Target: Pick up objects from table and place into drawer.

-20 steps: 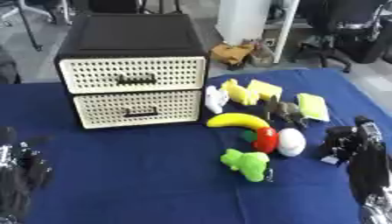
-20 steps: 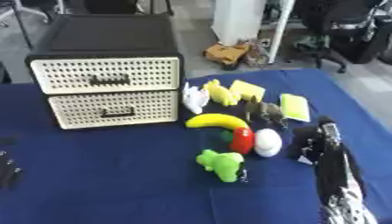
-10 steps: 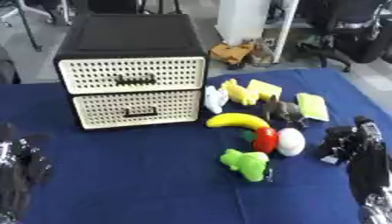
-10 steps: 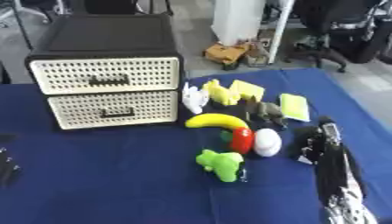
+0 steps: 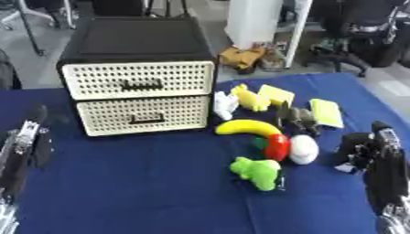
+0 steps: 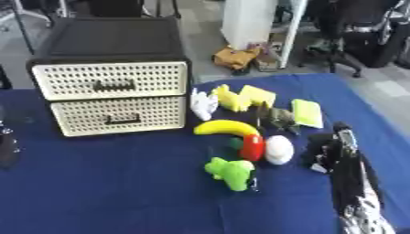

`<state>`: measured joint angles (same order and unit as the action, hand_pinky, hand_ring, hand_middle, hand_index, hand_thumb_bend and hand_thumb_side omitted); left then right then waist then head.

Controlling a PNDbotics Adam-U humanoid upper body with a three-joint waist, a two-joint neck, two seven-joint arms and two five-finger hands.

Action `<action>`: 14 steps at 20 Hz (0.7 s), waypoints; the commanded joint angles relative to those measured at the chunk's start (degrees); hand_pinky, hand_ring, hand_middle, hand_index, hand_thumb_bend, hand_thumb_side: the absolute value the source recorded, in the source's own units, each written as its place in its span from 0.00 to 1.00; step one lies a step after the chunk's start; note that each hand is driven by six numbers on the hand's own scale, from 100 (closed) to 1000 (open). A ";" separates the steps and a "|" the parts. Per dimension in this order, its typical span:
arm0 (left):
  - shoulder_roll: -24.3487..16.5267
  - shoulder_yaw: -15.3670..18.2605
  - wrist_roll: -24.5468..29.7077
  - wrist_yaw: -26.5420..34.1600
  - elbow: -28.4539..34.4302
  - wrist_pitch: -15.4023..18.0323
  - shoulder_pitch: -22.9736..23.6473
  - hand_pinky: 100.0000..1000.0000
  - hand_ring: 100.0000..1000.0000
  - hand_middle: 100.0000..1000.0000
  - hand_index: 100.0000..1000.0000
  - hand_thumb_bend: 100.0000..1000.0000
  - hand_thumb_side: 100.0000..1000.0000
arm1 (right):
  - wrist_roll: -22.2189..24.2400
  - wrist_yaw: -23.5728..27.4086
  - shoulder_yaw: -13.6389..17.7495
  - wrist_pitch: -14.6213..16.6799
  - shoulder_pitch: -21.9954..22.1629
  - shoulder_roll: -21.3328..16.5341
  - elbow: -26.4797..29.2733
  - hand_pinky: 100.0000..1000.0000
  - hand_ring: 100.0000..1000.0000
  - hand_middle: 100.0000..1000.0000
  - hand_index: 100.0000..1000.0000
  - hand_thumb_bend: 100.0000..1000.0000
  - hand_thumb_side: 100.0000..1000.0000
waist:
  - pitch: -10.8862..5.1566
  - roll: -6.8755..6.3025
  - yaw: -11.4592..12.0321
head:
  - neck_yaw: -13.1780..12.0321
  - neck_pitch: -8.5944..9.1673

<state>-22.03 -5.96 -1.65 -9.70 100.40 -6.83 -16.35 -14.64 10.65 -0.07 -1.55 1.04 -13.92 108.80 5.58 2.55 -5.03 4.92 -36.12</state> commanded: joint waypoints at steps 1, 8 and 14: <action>-3.22 -1.65 0.82 -8.80 0.38 -1.55 -3.36 0.00 0.00 0.00 0.65 0.25 1.00 | 0.26 0.23 0.02 0.07 -0.46 -1.50 1.02 0.35 0.39 0.38 0.51 0.00 1.00 | -0.76 -0.03 -0.20 | -0.25 0.91; -4.75 -6.44 5.10 -27.12 -3.71 -0.88 -10.50 0.00 0.00 0.00 0.68 0.30 1.00 | 0.46 0.37 -0.22 0.00 -0.38 -1.52 0.99 0.34 0.39 0.38 0.51 0.00 1.00 | -0.88 0.11 -0.62 | -0.83 0.63; -3.80 -9.71 8.91 -35.48 -8.83 1.01 -14.25 0.00 0.00 0.00 0.70 0.22 1.00 | 0.66 0.46 -0.44 -0.07 -0.38 -1.48 0.93 0.34 0.39 0.38 0.51 0.00 1.00 | -0.98 0.12 -0.99 | -1.25 0.13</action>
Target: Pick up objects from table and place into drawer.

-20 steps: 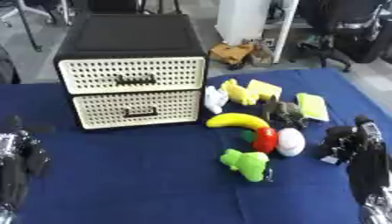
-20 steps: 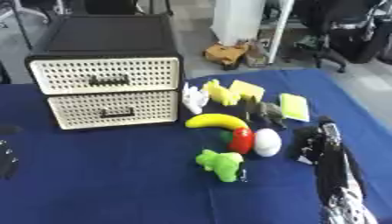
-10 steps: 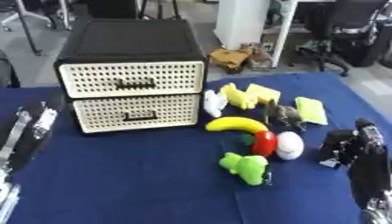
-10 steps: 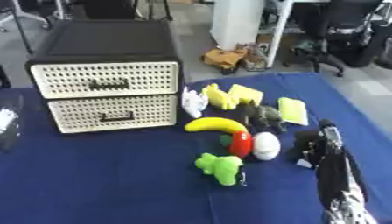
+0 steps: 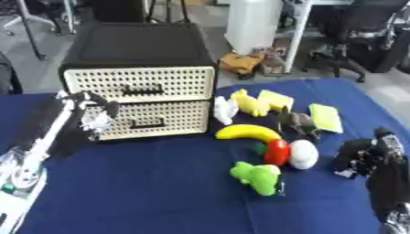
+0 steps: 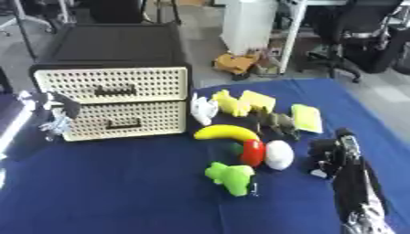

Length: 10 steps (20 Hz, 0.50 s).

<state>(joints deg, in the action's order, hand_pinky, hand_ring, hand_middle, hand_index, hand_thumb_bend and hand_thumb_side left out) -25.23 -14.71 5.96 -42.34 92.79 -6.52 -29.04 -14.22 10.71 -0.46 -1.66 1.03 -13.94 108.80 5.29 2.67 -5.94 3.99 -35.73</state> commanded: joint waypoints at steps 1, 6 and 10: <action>-0.38 -1.50 1.79 -3.88 -2.19 1.11 -1.95 0.00 0.00 0.00 0.70 0.22 1.00 | 0.27 0.41 -0.07 0.04 -0.40 -1.46 0.93 0.34 0.39 0.38 0.51 0.00 1.00 | -0.71 0.00 -0.13 | -0.37 -0.28; 1.07 -3.28 3.76 -8.09 -6.97 3.14 -3.61 0.00 0.00 0.00 0.71 0.20 1.00 | 0.36 0.46 -0.17 0.01 -0.37 -1.45 0.87 0.34 0.39 0.38 0.51 0.00 1.00 | -0.79 -0.01 -0.35 | -0.66 -0.52; 2.06 -3.91 4.43 -10.48 -10.52 4.37 -4.78 0.00 0.00 0.00 0.72 0.20 1.00 | 0.48 0.50 -0.27 0.00 -0.41 -1.43 0.83 0.34 0.39 0.38 0.51 0.00 1.00 | -0.80 -0.02 -0.58 | -0.80 -0.72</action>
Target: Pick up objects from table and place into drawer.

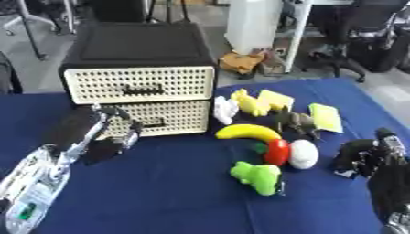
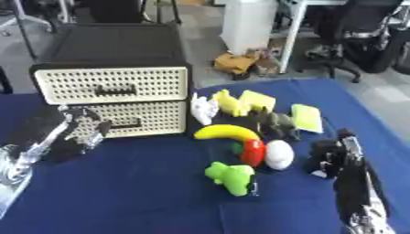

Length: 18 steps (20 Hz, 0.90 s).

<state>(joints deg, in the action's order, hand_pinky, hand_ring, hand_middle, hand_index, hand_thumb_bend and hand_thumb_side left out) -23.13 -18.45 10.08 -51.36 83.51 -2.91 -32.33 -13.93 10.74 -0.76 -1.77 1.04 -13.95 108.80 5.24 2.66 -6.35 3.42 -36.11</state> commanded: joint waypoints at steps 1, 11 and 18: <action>0.24 -0.25 0.31 -1.92 -2.17 1.02 -1.83 0.00 0.00 0.00 0.72 0.20 1.00 | 0.22 0.48 0.00 0.11 -0.41 -1.42 0.82 0.34 0.39 0.38 0.51 0.00 1.00 | -0.75 -0.01 -0.22 | -0.28 -0.38; 2.73 -0.40 -3.93 -6.52 -8.96 2.69 -4.80 0.00 0.00 0.00 0.73 0.22 1.00 | 0.48 0.57 -0.26 0.04 -0.32 -1.39 0.77 0.34 0.39 0.38 0.51 0.00 1.00 | -0.80 0.23 -0.82 | -0.45 -0.50; 4.77 0.44 -4.66 -9.33 -14.04 2.52 -7.05 0.00 0.00 0.00 0.73 0.21 1.00 | 0.77 0.67 -0.54 -0.02 -0.51 -1.45 0.83 0.34 0.39 0.38 0.51 0.00 1.00 | -0.63 0.39 -1.81 | -1.04 -0.42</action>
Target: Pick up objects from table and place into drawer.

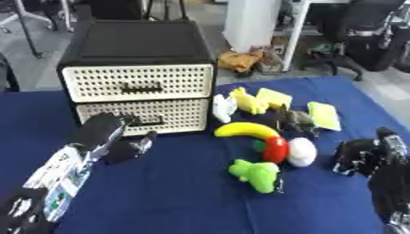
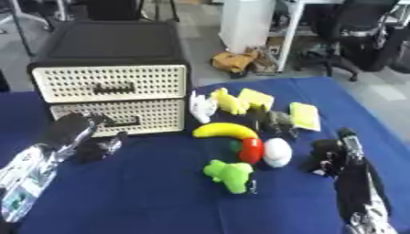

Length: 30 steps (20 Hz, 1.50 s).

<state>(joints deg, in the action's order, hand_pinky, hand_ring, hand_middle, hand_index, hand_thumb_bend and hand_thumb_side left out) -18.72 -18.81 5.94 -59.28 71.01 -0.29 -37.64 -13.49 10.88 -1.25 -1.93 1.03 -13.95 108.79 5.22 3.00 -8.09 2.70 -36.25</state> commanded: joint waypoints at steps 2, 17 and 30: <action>1.08 1.05 -0.98 -2.24 -3.38 0.43 -2.21 0.00 0.00 0.00 0.73 0.21 1.00 | 0.36 0.56 -0.06 0.14 -0.54 -1.45 0.85 0.34 0.39 0.38 0.51 0.00 1.00 | -0.59 0.06 -0.20 | -0.41 -0.29; 1.75 1.02 -0.03 -4.01 -5.99 2.01 -2.43 0.00 0.00 0.00 0.73 0.21 1.00 | 0.41 0.57 -0.05 0.15 -0.57 -1.40 0.82 0.34 0.39 0.38 0.51 0.00 1.00 | -0.54 0.10 -0.13 | -0.40 -0.27; 0.20 2.74 0.14 -2.07 1.46 -1.66 -2.44 0.00 0.00 0.00 0.73 0.23 1.00 | 0.30 0.54 0.09 0.17 -0.51 -1.40 0.77 0.34 0.39 0.38 0.51 0.00 1.00 | -0.69 0.13 0.17 | -0.22 -0.30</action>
<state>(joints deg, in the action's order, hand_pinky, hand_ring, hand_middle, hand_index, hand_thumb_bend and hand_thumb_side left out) -17.25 -16.83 5.82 -61.97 70.44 -1.45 -38.88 -13.25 11.01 -1.46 -1.92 1.01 -13.96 108.79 5.26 3.20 -7.92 2.43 -36.25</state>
